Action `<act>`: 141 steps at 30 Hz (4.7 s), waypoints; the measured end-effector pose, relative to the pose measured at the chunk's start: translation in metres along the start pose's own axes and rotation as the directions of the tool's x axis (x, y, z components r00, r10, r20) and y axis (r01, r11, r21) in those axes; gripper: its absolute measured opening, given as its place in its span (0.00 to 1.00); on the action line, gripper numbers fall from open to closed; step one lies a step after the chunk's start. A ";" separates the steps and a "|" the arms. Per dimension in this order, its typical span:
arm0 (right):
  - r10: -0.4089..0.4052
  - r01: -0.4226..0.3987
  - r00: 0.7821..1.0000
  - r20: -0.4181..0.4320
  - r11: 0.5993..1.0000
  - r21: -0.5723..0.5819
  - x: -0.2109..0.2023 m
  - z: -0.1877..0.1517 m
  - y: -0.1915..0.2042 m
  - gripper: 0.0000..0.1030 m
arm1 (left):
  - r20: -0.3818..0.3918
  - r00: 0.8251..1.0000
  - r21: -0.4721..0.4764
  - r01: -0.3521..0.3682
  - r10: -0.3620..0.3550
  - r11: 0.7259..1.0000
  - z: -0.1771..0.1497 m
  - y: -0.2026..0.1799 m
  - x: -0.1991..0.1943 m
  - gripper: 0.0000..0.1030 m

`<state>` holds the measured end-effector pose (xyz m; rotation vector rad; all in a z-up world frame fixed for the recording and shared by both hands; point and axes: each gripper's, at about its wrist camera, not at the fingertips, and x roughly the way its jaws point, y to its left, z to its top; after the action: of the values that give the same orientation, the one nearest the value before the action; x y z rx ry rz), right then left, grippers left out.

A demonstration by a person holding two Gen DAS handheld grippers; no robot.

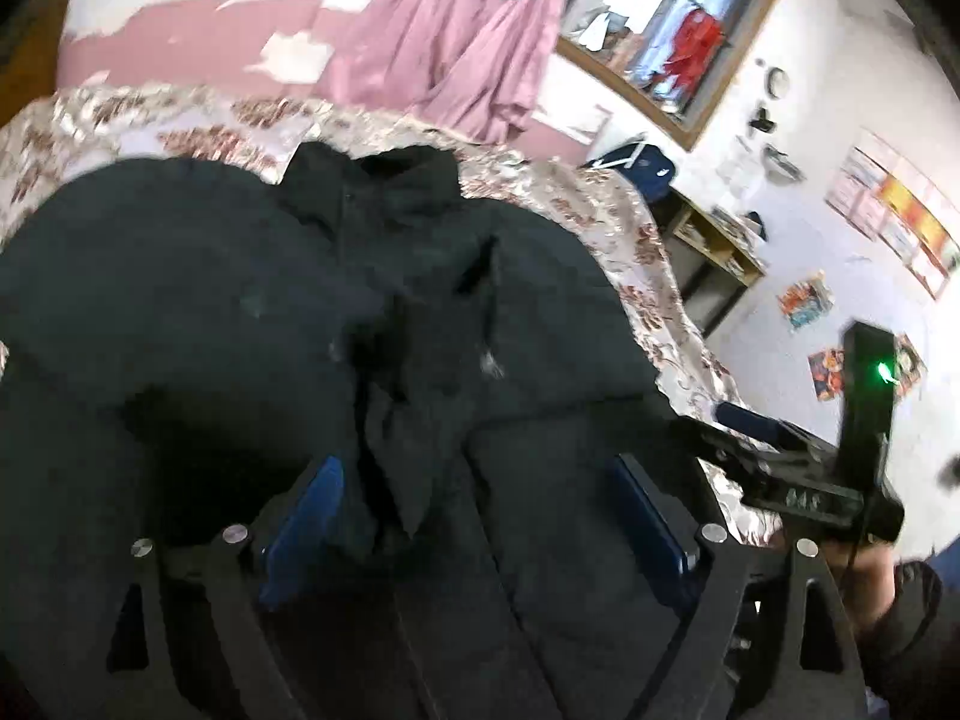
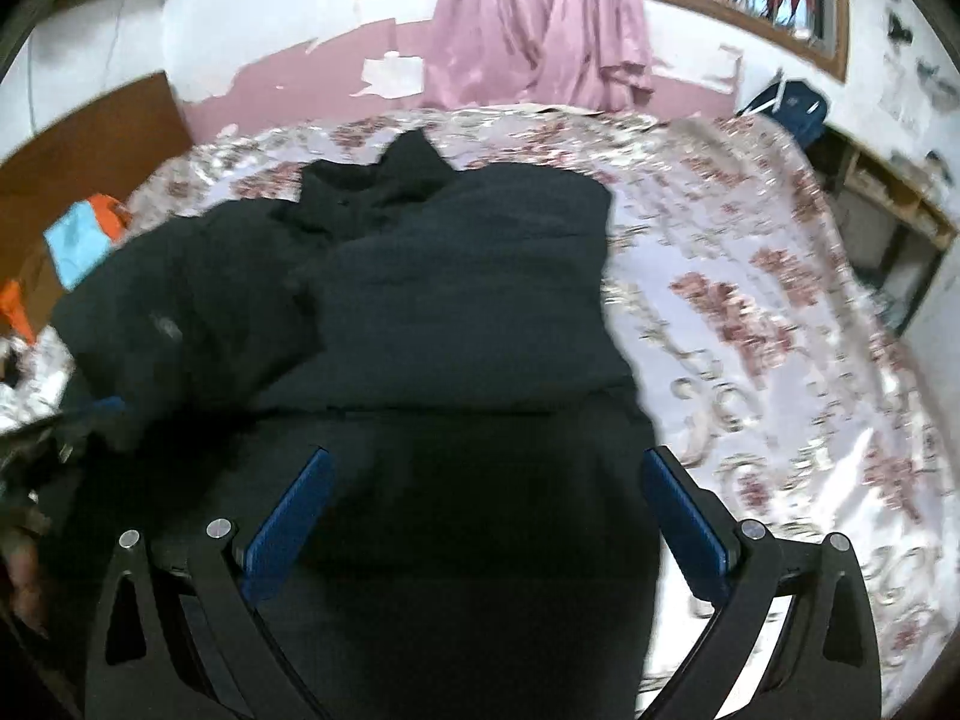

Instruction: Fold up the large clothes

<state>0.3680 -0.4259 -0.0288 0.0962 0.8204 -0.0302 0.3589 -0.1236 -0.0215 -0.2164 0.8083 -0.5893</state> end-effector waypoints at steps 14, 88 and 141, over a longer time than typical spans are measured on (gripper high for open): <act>0.292 -0.255 0.944 -0.151 0.941 0.224 0.040 -0.031 0.030 0.97 | 0.022 0.982 -0.105 -0.185 0.189 0.977 -0.021 0.072 -0.068 0.87; 0.132 -0.119 0.990 0.044 0.969 -0.218 0.141 0.027 0.060 0.68 | 0.227 0.806 0.176 -0.587 0.547 0.790 0.029 0.121 0.078 1.00; 0.169 -0.218 0.922 -0.349 0.970 -0.106 0.274 0.310 0.072 0.82 | -0.320 0.794 0.187 -0.482 0.517 0.856 0.302 0.140 0.247 1.00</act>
<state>0.7850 -0.3818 -0.0135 0.0468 1.1516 0.2390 0.7714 -0.1618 -0.0243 0.2066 1.1416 -0.1564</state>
